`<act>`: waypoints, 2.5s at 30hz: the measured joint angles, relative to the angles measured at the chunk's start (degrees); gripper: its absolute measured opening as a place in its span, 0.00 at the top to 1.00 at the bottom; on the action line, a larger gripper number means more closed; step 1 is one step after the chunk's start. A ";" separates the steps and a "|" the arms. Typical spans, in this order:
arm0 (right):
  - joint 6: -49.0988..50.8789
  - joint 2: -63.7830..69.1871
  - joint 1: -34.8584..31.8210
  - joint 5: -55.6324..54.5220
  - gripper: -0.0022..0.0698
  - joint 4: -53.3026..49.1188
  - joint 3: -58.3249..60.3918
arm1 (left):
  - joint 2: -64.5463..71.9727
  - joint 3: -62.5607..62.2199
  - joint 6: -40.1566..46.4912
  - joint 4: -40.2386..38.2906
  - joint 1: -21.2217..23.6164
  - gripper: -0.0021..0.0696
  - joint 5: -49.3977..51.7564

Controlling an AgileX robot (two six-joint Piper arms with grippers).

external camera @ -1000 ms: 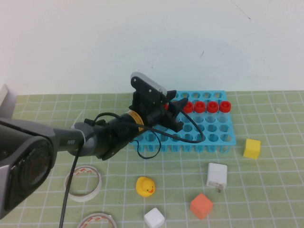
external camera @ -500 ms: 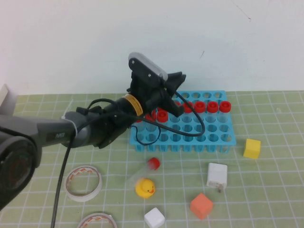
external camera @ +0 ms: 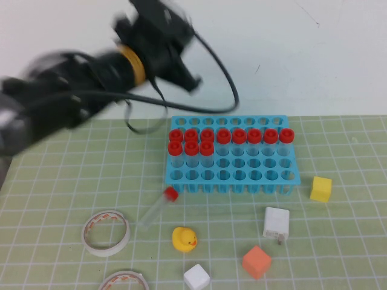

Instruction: Place the test tubes

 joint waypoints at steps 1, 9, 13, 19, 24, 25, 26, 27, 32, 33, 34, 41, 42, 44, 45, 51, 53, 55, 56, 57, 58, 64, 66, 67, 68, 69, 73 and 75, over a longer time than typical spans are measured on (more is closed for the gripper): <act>0.09 0.00 0.00 0.00 0.97 -0.04 0.00 | -3.04 0.12 -0.29 1.02 0.00 0.97 0.71; 0.93 0.00 0.00 -0.86 0.97 -0.29 0.00 | -26.61 0.27 -1.50 4.16 0.00 0.97 11.35; 1.05 0.00 0.00 -1.05 0.97 0.09 0.00 | -37.44 5.79 -1.53 4.16 0.00 0.97 21.11; 3.93 0.00 0.00 -0.45 0.97 4.64 0.00 | -50.89 21.38 -1.63 3.07 0.00 0.97 24.61; 6.04 0.00 0.00 1.76 0.97 10.31 0.00 | -57.22 32.29 -2.60 -0.96 0.00 0.97 25.28; 6.16 0.00 0.00 1.89 0.97 10.54 0.00 | -58.30 34.13 -3.16 -1.49 0.00 0.97 25.54; 6.28 0.00 0.00 2.15 0.97 10.85 0.00 | -59.47 35.77 -3.44 -1.98 0.00 0.97 25.56; 6.39 0.00 0.00 2.30 0.97 10.93 0.00 | -60.18 37.25 -3.66 -2.20 0.00 0.97 25.66; 6.48 0.00 0.00 2.54 0.97 11.11 0.00 | -62.61 41.89 -4.21 -2.45 0.00 0.97 25.66; 6.48 0.00 0.00 2.54 0.97 11.21 0.00 | -62.75 42.66 -4.21 -2.45 0.00 0.97 25.66; 6.48 0.00 0.00 2.62 0.97 11.21 0.00 | -62.74 43.38 -4.21 -2.45 0.00 0.97 25.66; 6.48 0.00 0.00 2.76 0.97 11.21 0.00 | -63.55 47.71 -3.66 -0.66 -0.22 0.97 25.75; 6.48 0.00 0.00 2.76 0.97 11.21 0.00 | -64.36 48.28 -3.26 0.41 -0.22 0.97 25.88; 6.59 0.00 0.00 2.88 0.97 11.21 0.00 | -66.70 49.58 -3.15 1.01 0.49 0.97 25.88; 6.59 0.00 0.00 3.02 0.97 11.21 0.00 | -68.37 50.29 -3.15 0.87 1.24 0.97 25.77; 6.59 0.00 0.00 3.01 0.97 11.21 0.00 | -78.99 54.44 -11.50 -0.35 8.53 0.97 20.95; 6.59 0.00 0.00 3.01 0.97 11.21 0.00 | -81.82 56.40 -15.24 -0.35 11.21 0.97 17.30; 6.59 0.00 0.00 3.01 0.97 11.21 0.00 | -84.32 59.05 -17.55 -0.35 13.77 0.97 13.70; 6.59 0.00 0.00 3.01 0.97 11.21 0.00 | -85.60 60.53 -18.38 -0.35 15.05 0.97 11.70; 6.59 0.00 0.00 3.01 0.97 11.21 0.00 | -86.86 62.11 -18.93 -0.35 16.27 0.97 9.83; 6.59 0.00 0.00 3.01 0.97 11.21 0.00 | -88.13 63.78 -19.35 -0.35 17.31 0.97 8.10; 6.59 0.00 0.00 3.14 0.97 11.21 0.00 | -95.49 72.97 -19.69 -0.10 19.84 0.97 4.43; 6.59 0.00 0.00 3.14 0.97 11.21 0.00 | -98.20 75.18 -21.08 0.01 19.85 0.97 6.33; 6.59 0.00 0.00 3.14 0.97 11.21 0.00 | -99.06 75.62 -22.09 0.04 19.85 0.97 7.58; 6.59 0.00 0.00 3.14 0.97 11.21 0.00 | -99.65 75.79 -22.85 0.04 19.85 0.97 9.31; 6.59 0.00 0.00 3.25 0.97 11.21 0.00 | -100.01 76.03 -23.32 0.04 19.85 0.97 10.79; 6.59 0.00 0.00 3.40 0.97 11.21 0.00 | -100.24 76.15 -24.11 0.26 19.85 0.97 15.25; 6.59 0.00 0.00 3.40 0.97 11.24 0.00 | -100.27 76.15 -24.24 0.26 19.85 0.97 16.29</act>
